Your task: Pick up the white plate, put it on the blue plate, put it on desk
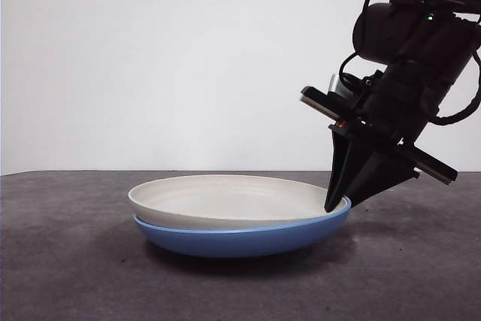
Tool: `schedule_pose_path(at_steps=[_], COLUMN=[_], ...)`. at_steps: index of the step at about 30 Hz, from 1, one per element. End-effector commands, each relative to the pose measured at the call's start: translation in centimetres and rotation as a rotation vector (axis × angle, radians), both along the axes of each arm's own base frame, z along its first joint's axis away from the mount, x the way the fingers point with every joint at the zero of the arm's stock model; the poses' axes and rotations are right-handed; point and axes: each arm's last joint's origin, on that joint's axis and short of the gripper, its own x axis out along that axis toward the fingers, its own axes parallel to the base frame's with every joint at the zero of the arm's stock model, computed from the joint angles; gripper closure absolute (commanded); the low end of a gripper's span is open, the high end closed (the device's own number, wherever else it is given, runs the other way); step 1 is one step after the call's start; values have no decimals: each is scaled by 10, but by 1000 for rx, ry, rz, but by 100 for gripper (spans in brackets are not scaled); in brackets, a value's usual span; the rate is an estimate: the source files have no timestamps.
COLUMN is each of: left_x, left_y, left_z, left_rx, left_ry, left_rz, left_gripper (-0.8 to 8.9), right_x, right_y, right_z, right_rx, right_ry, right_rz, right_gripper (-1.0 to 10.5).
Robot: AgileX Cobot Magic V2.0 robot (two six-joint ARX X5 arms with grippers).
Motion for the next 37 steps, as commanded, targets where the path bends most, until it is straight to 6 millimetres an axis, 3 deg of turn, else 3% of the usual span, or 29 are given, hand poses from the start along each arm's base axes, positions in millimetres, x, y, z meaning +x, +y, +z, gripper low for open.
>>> schedule_pose_path(at_steps=[1,8,14,17,22,25,30,37], left_x=[0,0,0,0,-1,-2,-4,-5], left_y=[0,0,0,0,0,1,2,3], left_z=[3,3,3,3,1,-1,-4,-6], left_rx=[-5,-6,-6,-6,5,20,35,49], left_ry=[-19,-20,-20,-18,5,30,58,82], left_rz=[-6,-7,-7,-6,-5,-5,-5,-5], left_gripper=[187,187,187,187,187,187,187,187], right_x=[4,4,3,2,-10,-24,-63,-146], right_y=[5,6,8,8,2,-4,-19,-47], right_z=[1,1,2,4,24,49,96,153], right_rx=[16,15,13,9,5,10,25,83], right_ry=[-6,-8,-15,-26,-45,-92,-201,-364], right_rz=[6,12,28,45,59,83,112,144], right_gripper=[936,924,662,594,421,327,325,325])
